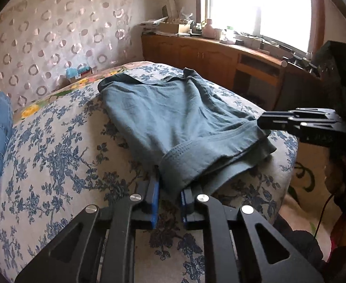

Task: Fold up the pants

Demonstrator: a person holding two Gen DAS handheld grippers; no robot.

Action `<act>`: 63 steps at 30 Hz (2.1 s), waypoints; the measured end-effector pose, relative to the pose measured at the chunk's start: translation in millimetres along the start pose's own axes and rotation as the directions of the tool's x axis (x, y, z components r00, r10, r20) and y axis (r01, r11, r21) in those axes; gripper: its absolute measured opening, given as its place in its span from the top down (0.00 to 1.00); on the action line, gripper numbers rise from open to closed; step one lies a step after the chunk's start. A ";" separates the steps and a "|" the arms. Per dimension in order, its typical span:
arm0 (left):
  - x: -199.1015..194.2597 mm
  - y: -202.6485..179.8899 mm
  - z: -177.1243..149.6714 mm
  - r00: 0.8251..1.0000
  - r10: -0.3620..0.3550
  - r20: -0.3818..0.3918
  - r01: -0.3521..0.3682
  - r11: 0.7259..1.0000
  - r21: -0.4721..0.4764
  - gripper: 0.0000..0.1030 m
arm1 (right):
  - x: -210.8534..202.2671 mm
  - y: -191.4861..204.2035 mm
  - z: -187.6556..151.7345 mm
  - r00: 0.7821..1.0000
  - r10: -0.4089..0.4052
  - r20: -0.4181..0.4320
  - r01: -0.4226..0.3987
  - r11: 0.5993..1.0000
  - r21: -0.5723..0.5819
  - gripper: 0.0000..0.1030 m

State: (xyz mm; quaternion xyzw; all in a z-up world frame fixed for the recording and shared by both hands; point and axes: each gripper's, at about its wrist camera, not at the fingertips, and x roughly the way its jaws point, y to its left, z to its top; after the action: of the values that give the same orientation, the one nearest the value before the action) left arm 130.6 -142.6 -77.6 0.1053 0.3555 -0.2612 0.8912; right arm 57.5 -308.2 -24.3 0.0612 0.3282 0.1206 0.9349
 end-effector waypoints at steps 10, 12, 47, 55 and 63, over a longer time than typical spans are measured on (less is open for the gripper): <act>3.2 -1.2 -5.3 1.000 0.013 -0.012 -0.013 1.000 0.002 0.85 | 17.2 -6.3 -2.5 0.998 -0.035 -0.052 0.037 0.998 0.051 0.68; 3.7 -0.8 -5.8 1.000 0.017 -0.015 -0.017 1.000 0.003 0.85 | 15.0 -4.8 -2.9 0.998 -0.026 -0.054 0.029 0.998 0.054 0.68; 4.4 -1.6 -14.9 0.999 0.038 -0.022 -0.038 0.999 0.014 0.85 | -25.3 13.6 -15.9 1.000 -0.021 0.009 0.022 0.998 -0.058 0.97; 4.0 -0.8 -18.4 0.999 0.039 -0.022 -0.038 0.999 0.010 0.85 | -13.0 -1.6 -16.4 0.998 -0.040 -0.041 0.040 0.999 0.006 0.93; 5.0 -1.1 -18.4 0.999 0.041 -0.021 -0.041 0.999 0.002 0.85 | 11.2 -2.2 -10.7 0.996 -0.047 -0.081 0.049 0.998 0.025 0.66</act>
State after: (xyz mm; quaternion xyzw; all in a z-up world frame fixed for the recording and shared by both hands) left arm 122.5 -138.6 -94.4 0.1162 0.3626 -0.2422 0.8924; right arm 59.6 -306.9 -39.7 0.0612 0.3684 0.0962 0.9226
